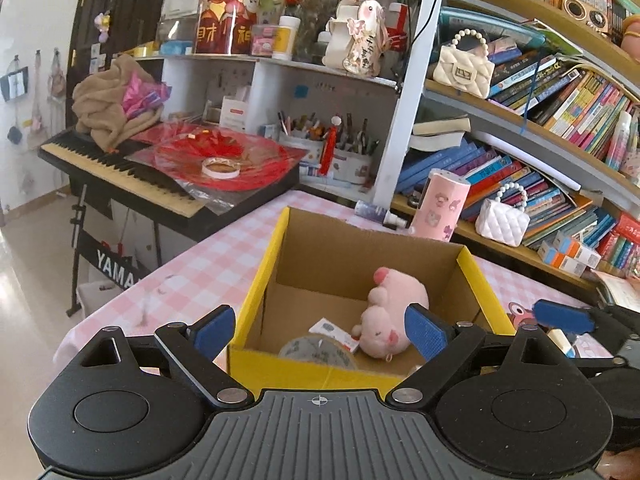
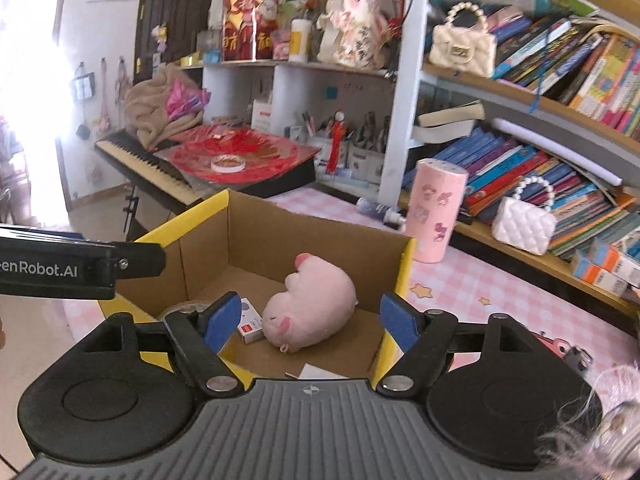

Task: Organize objects
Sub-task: 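Withdraw both grippers from the box toward the remaining items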

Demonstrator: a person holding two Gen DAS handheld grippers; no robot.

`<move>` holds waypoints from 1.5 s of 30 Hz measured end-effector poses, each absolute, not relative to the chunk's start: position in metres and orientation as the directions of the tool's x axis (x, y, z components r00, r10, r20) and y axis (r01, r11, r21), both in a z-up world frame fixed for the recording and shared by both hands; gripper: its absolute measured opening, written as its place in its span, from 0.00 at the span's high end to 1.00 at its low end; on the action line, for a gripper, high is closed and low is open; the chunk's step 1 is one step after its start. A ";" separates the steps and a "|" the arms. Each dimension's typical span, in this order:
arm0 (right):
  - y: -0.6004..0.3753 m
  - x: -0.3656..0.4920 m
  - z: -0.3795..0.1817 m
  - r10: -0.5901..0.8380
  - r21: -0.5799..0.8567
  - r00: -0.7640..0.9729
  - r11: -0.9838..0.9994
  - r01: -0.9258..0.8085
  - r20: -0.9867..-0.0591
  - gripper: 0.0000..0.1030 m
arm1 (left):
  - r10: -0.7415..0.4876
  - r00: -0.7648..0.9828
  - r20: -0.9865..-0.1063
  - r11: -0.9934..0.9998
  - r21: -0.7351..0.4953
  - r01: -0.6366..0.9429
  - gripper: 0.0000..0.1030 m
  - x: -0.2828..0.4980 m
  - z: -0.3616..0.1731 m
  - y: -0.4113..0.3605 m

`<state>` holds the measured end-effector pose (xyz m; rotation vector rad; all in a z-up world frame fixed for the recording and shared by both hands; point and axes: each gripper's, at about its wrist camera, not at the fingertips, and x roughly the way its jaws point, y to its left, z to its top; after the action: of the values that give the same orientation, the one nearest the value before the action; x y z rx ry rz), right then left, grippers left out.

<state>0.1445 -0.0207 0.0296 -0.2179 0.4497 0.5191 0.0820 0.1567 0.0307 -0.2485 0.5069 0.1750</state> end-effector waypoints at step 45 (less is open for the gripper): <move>-0.052 0.006 -0.013 0.155 -0.092 0.760 0.958 -0.272 -0.631 0.13 | -0.019 0.719 -0.695 0.988 -0.124 -0.094 0.05 -0.010 -0.011 0.132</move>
<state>0.0062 -0.0518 -0.0134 -0.1830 0.6689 0.2337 -0.0099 0.1319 -0.0107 -0.1552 0.7683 0.0418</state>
